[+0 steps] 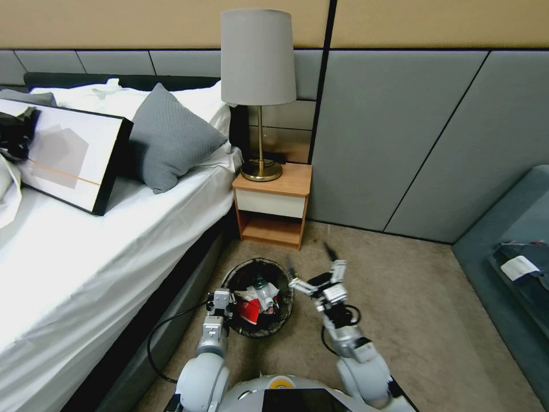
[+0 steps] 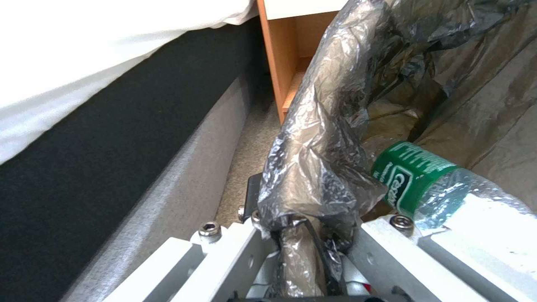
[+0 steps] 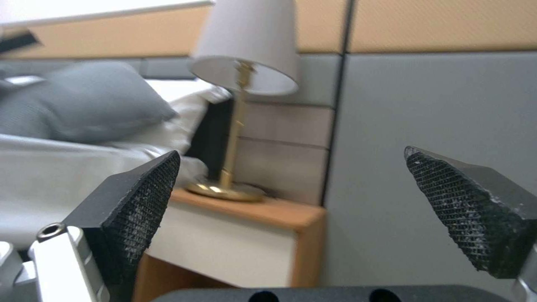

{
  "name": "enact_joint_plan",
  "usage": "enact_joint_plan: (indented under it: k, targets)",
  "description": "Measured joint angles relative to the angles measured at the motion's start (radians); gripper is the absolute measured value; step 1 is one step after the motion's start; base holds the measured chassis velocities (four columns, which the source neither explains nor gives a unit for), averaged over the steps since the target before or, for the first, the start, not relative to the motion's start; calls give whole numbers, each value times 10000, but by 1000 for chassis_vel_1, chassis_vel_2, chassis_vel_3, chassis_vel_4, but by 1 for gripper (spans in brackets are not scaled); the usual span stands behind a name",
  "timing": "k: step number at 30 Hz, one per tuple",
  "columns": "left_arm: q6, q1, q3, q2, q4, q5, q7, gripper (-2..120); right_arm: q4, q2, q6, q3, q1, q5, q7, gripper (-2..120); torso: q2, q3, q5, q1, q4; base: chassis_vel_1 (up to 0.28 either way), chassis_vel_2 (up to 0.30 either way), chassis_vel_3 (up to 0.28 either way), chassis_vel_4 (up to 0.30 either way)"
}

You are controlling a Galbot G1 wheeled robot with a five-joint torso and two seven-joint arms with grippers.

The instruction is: Pick up the trash bin, then pick up the garbage from the floor and place it into the trash bin.

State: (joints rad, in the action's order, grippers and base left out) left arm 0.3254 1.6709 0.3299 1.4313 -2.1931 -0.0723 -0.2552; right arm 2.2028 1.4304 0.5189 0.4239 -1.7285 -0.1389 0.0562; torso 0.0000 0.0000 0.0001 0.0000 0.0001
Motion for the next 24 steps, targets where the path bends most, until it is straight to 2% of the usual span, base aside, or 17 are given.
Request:
enact_joint_plan:
  k: [2,16,20,21,22,24]
  targets:
    - [0,-27,45,-16,-69,71,-33,2,-54,29,47,310,-228,401,68,100,0,0,0,0,0,0,0,0,0]
    - [48,-87,68,-44,-189,137,-76,2,-436,110,339,679,-443,831,133,100,0,0,0,0,-1,0,0,0,0]
    - [51,3,53,-25,-284,112,-82,2,-520,-32,-259,673,196,1276,124,100,0,0,0,0,0,0,0,0,0]
    - [51,67,49,0,-336,77,-83,2,-588,-308,-1166,568,925,1798,118,100,1,0,0,0,0,0,0,0,0]
    - [50,93,49,6,-366,54,-83,2,-688,-471,-1631,461,1326,2048,117,100,0,1,-1,0,1,0,0,0,0]
    - [49,103,49,7,-373,45,-83,2,-735,-527,-1784,423,1472,2141,120,100,0,1,-1,0,0,0,0,0,0]
